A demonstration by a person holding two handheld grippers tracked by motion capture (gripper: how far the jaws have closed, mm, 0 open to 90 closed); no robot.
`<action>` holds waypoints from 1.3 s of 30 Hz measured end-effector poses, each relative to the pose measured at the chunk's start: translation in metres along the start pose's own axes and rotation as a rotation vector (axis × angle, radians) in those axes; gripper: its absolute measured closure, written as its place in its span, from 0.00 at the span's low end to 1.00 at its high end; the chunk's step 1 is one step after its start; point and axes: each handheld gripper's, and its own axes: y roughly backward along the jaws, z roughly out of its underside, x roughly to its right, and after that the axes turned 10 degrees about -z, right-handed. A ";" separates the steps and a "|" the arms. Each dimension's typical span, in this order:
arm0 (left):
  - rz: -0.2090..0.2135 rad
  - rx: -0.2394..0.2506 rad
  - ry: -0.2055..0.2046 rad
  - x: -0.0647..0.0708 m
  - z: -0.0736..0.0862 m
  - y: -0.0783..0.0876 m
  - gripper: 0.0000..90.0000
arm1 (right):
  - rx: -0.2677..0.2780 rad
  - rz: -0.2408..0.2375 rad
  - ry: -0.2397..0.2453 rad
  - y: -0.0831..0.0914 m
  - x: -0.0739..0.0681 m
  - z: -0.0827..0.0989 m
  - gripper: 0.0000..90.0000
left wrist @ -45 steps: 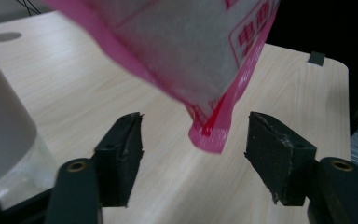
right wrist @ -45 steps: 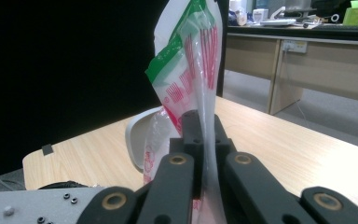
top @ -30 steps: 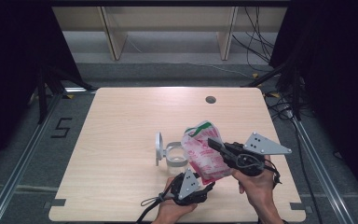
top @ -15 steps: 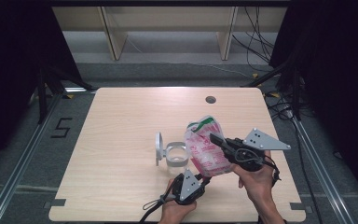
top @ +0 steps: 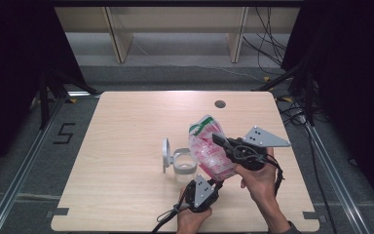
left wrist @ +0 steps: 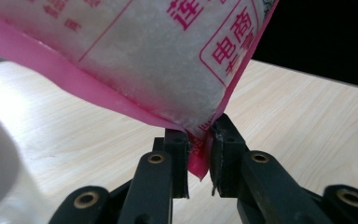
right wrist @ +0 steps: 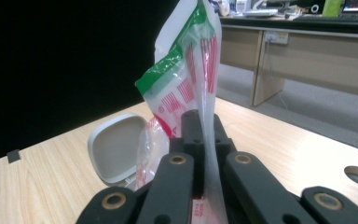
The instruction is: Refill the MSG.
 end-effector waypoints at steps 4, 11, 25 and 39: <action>-0.015 0.001 0.031 -0.001 -0.001 -0.002 0.87 | 0.002 0.006 0.013 -0.008 0.004 -0.003 1.00; -0.055 0.030 0.000 0.000 -0.002 -0.006 0.88 | -0.023 -0.007 0.027 -0.020 0.002 -0.009 1.00; -0.034 0.048 0.032 0.003 -0.004 -0.011 0.88 | -0.036 -0.015 0.011 -0.035 0.002 -0.010 1.00; -0.032 0.068 0.053 0.004 -0.007 -0.016 0.88 | -0.068 -0.017 0.038 -0.045 0.003 -0.013 1.00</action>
